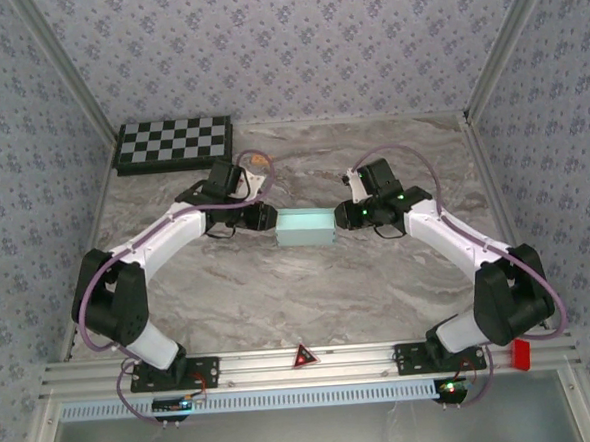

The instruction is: Fold the paper box

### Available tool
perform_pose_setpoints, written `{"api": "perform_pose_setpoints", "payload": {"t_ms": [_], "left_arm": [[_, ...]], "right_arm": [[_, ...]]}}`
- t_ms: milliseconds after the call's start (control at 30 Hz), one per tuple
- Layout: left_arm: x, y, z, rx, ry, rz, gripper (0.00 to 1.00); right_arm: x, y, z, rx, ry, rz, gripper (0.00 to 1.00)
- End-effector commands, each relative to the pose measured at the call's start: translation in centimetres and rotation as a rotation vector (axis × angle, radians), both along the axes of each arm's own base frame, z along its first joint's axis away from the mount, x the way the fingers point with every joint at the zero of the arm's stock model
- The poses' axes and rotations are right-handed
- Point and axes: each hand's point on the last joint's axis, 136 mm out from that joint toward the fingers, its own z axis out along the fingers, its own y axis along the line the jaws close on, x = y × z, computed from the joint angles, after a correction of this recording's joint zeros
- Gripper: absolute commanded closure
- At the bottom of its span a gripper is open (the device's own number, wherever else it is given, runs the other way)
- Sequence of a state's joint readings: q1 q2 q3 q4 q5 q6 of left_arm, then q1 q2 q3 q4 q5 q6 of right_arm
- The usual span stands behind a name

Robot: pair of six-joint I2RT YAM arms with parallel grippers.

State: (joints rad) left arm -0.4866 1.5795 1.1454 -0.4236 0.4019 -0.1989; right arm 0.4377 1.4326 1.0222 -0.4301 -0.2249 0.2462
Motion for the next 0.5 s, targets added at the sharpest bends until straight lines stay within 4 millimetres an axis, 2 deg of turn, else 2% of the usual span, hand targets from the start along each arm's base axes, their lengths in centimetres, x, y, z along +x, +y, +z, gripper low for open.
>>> {"api": "perform_pose_setpoints", "payload": {"t_ms": [0,200,467], "left_arm": [[0.39,-0.97,1.56,-0.030,-0.024,-0.024,0.67],[0.38,-1.10,1.42,-0.029,-0.015,-0.022,0.72],[0.26,-1.00,0.95,-0.020,-0.002,-0.010,0.71]], "right_arm": [[0.38,0.76,0.47,0.024,0.002,0.004,0.73],[0.58,0.94,0.38,0.029,0.009,0.004,0.75],[0.84,0.91,0.45,0.028,0.010,-0.007,0.76]]}}
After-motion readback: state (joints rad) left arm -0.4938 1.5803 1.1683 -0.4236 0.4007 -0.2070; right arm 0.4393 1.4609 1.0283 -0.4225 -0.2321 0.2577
